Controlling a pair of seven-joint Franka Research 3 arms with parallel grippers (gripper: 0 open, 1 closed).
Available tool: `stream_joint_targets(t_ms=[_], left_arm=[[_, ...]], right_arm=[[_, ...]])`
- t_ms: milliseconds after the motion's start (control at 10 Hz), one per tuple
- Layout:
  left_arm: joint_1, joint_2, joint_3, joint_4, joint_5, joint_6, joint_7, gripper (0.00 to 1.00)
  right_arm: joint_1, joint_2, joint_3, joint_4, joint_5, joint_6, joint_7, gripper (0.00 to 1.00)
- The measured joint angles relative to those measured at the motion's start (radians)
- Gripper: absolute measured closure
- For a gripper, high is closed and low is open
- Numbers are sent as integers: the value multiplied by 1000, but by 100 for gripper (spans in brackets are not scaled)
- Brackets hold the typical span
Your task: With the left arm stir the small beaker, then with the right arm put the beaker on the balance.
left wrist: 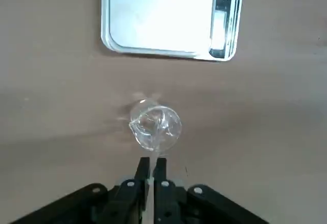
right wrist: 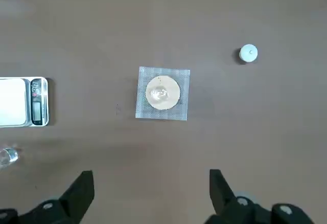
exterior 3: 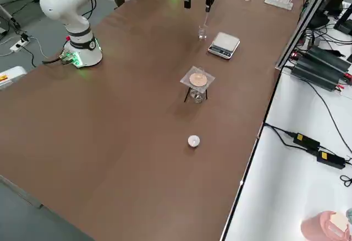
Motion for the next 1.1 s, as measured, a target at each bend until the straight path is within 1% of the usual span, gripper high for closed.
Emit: stream_joint_targets(t_ms=[200, 500, 800, 1100], left_arm=[[-14, 0, 0, 0, 74, -10, -83, 93], [-15, 2, 2, 18, 102, -34, -112, 93], [-30, 35, 2, 51, 212, -55, -242, 93], [-63, 66, 2, 88, 254, -95, -331, 93]], right_arm=[[0, 0, 0, 0, 0, 0, 0, 0], [0, 0, 0, 0, 0, -14, 0, 0], [0, 0, 0, 0, 0, -24, 0, 0], [0, -2, 0, 1, 0, -35, -1, 0]])
